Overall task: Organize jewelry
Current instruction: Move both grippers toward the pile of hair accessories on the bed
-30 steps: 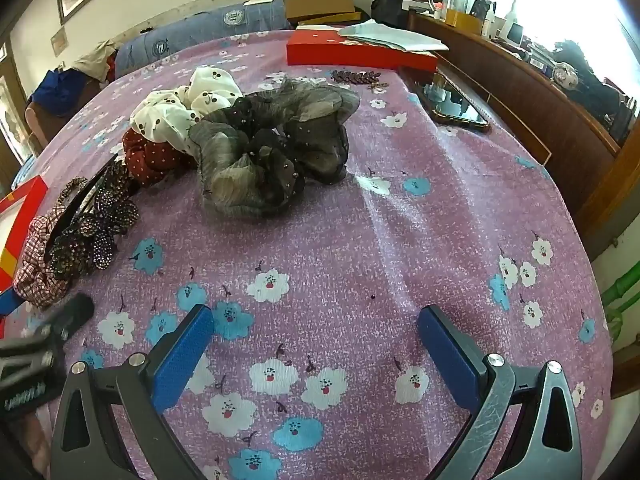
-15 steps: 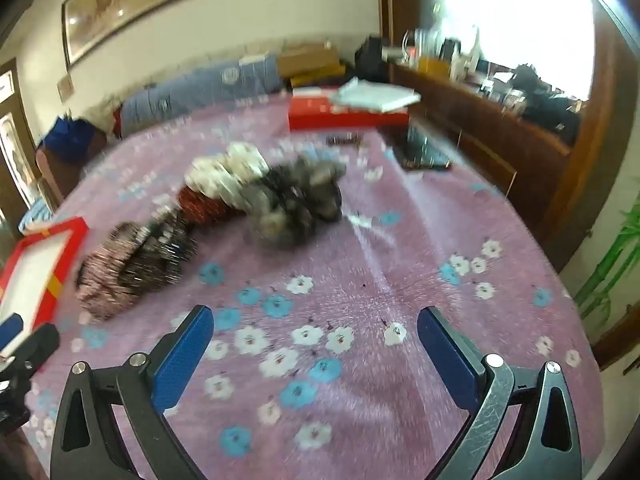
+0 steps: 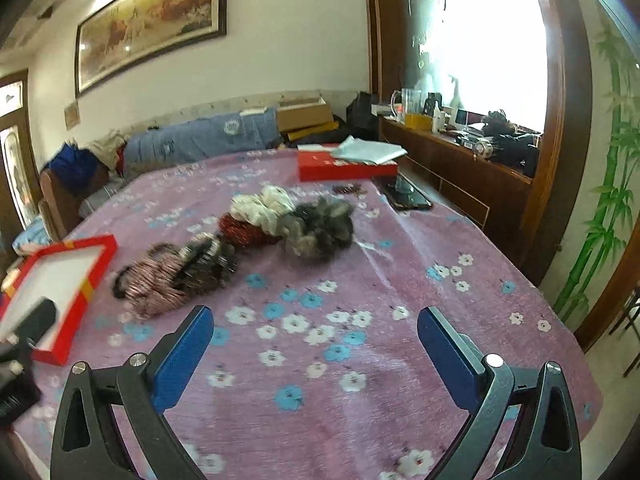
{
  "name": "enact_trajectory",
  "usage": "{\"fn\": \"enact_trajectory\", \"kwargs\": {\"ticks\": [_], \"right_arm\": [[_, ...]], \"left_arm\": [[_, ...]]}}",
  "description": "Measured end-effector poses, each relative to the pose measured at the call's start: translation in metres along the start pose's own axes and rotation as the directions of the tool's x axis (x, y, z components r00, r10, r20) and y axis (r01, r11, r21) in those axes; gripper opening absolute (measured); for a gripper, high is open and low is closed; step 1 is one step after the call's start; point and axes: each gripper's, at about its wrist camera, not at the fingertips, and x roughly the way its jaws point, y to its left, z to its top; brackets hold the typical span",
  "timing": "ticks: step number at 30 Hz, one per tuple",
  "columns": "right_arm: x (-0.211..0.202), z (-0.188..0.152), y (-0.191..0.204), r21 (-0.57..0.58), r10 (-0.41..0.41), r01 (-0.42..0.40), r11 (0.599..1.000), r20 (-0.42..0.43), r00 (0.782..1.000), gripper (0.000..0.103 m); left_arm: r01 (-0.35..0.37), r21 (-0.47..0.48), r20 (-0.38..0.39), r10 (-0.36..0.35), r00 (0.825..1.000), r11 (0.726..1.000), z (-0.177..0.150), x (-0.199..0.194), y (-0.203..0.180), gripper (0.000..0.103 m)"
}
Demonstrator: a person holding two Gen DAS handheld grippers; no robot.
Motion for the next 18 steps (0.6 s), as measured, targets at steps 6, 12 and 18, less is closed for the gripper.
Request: {"fn": "enact_trajectory", "kwargs": {"ticks": [6,12,18], "right_arm": [[-0.019,0.003,0.011,0.021,0.042,-0.043,0.999,0.028,0.999,0.103],[-0.034,0.001,0.017,0.004,0.036,-0.036,0.999,0.047,0.998,0.103],[-0.047,0.002,0.019,-0.009,0.058,-0.058,0.998,0.076,0.995,0.103]], "left_arm": [[0.025,-0.024,0.001,-0.025,1.000,0.999,-0.001,-0.017,0.009,0.103],[-0.006,-0.006,0.045,0.006,0.999,1.000,0.001,-0.039,0.009,0.103],[-0.012,-0.034,0.072,0.015,0.997,0.999,0.004,-0.058,0.016,0.103]]}}
